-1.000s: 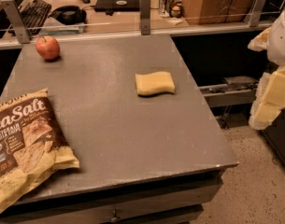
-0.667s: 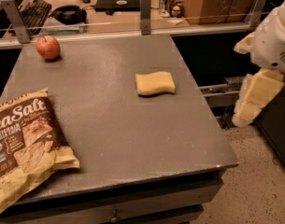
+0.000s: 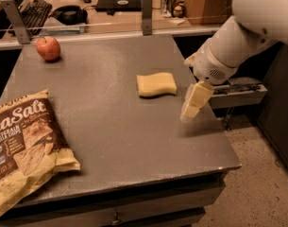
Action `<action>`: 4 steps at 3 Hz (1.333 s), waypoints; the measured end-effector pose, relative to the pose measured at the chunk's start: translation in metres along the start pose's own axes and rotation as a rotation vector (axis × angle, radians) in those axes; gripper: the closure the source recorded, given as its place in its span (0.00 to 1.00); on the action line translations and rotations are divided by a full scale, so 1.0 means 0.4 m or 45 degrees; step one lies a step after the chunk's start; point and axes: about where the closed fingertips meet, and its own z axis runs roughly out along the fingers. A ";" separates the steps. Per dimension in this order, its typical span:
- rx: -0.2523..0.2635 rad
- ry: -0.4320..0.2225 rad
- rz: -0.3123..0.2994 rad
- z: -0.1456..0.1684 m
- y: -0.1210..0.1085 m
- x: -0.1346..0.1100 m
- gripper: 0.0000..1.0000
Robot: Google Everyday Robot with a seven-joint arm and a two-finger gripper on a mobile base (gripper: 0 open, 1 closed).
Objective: Pick sponge
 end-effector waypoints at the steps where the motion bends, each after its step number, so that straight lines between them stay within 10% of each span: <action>1: 0.010 -0.061 -0.013 0.098 -0.076 -0.023 0.00; 2: 0.013 -0.078 0.000 0.151 -0.132 -0.026 0.00; 4: -0.113 -0.049 0.092 0.185 -0.190 -0.051 0.49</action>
Offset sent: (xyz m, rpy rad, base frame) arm 0.0998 0.0268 -0.0524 0.0760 -0.0260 -0.0056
